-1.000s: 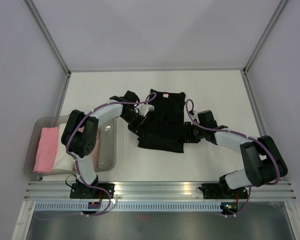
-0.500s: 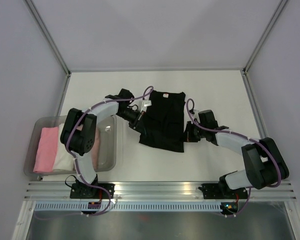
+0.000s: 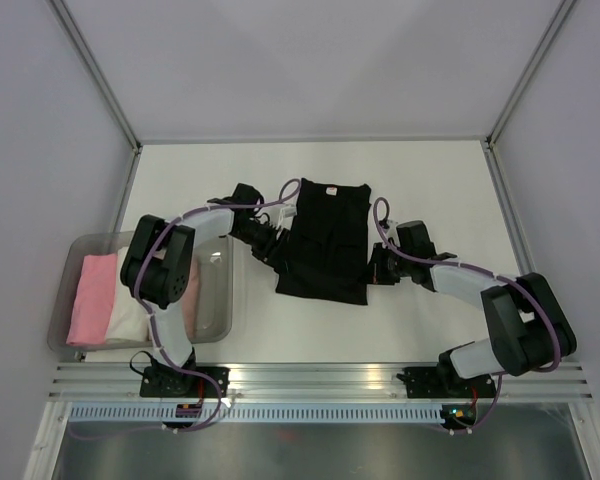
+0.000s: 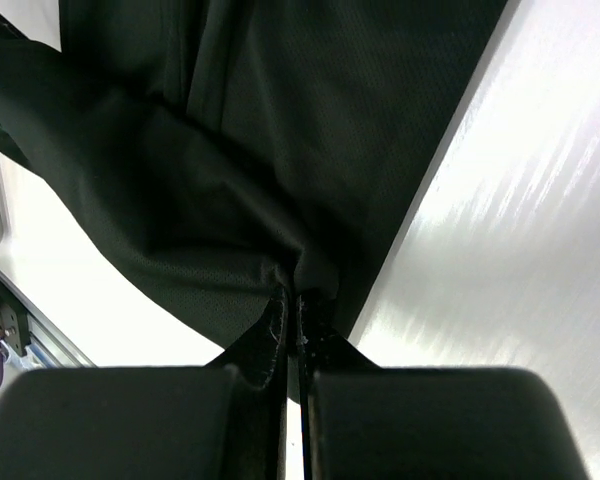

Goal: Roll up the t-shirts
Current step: Roll the tshirt

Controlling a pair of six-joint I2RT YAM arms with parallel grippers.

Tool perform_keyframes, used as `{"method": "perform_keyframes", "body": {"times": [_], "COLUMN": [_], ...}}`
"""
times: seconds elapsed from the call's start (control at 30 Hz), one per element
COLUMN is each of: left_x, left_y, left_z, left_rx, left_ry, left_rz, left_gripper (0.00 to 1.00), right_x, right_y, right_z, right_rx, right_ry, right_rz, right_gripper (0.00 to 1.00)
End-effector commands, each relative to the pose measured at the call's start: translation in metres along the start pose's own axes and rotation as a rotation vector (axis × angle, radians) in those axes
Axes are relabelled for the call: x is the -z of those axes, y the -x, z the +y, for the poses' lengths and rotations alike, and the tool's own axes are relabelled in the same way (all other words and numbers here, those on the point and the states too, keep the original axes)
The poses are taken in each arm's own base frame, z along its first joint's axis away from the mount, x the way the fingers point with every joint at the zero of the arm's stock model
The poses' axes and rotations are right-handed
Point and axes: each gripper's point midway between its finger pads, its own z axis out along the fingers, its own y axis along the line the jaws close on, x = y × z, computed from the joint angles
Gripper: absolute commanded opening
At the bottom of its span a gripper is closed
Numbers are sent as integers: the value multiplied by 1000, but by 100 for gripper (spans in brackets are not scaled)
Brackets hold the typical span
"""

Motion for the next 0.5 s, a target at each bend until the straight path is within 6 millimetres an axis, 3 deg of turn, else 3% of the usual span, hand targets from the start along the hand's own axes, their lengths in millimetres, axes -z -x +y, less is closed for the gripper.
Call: {"method": "perform_keyframes", "body": {"times": [0.0, 0.17, 0.2, 0.23, 0.47], "left_x": [23, 48, 52, 53, 27], "left_y": [30, 39, 36, 31, -16], "left_z": [-14, -17, -21, -22, -14], "left_rx": [-55, -35, -24, -12, 67], "left_ry": [54, 169, 175, 185, 219], "left_rz": [-95, -108, -104, -92, 46], "left_gripper": [55, 59, 70, 73, 68], "right_x": [0, -1, -1, -1, -1], "right_y": [25, 27, 27, 27, 31], "right_z": [12, 11, 11, 11, 9], "right_rx": [20, 26, 30, 34, 60], "right_ry": [37, 30, 33, 31, 18], "right_rz": [-55, -58, -57, -57, -69], "right_gripper": [0, 0, 0, 0, 0]}}
